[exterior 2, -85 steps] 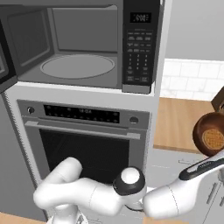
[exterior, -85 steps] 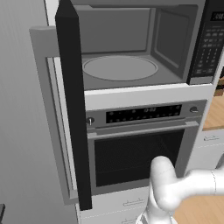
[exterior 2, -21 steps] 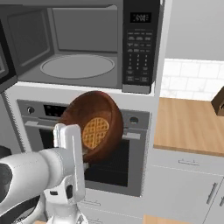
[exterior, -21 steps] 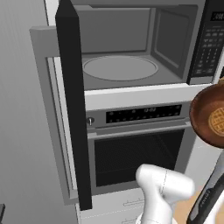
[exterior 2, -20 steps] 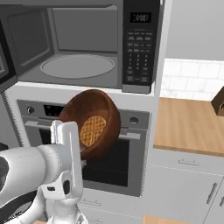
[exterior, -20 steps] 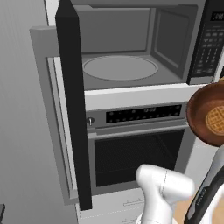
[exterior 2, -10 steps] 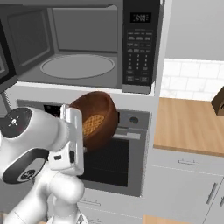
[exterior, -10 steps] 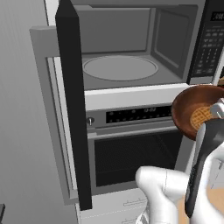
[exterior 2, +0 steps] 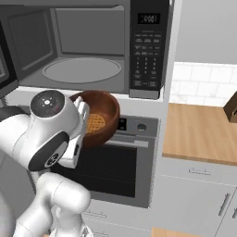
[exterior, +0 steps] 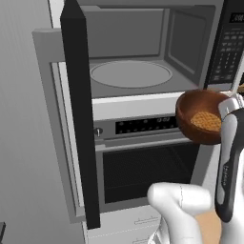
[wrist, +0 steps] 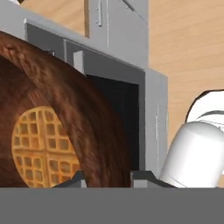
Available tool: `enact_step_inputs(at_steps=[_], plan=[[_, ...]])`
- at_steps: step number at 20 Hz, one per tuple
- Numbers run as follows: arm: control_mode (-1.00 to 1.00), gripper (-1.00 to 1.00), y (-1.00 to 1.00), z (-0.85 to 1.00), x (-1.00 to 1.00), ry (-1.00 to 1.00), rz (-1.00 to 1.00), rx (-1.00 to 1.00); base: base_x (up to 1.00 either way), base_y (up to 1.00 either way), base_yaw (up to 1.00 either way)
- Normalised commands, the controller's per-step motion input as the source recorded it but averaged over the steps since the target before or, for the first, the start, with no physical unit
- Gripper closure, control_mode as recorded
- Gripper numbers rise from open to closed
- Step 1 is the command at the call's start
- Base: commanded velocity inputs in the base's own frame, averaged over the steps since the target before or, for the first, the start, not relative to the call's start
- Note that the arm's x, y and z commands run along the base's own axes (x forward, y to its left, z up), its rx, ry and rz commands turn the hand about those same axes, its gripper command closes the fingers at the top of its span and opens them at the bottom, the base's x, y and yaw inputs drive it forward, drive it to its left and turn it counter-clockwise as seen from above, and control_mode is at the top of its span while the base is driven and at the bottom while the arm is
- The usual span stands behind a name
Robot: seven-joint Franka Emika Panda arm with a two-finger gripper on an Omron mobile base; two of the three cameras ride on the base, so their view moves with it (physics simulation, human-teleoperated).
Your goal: Open the microwave, place the bowl with waffle inside the microwave, then close the microwave door and turn it on.
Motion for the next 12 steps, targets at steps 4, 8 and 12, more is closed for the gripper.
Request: enact_step_inputs(at_steps=[4, 8, 12], plan=[[-1.00, 1.00, 0.59, 0.09, -0.20, -0.02, -0.09, 0.20, 0.00, 0.00, 0.00], [-1.00, 1.00, 0.70, 0.07, -0.08, -0.25, -0.07, 0.00, 0.00, 0.00, 0.00], [-1.00, 1.00, 0.48, 0.30, 0.01, -0.30, 0.00, 0.01, 0.00, 0.00, 0.00]])
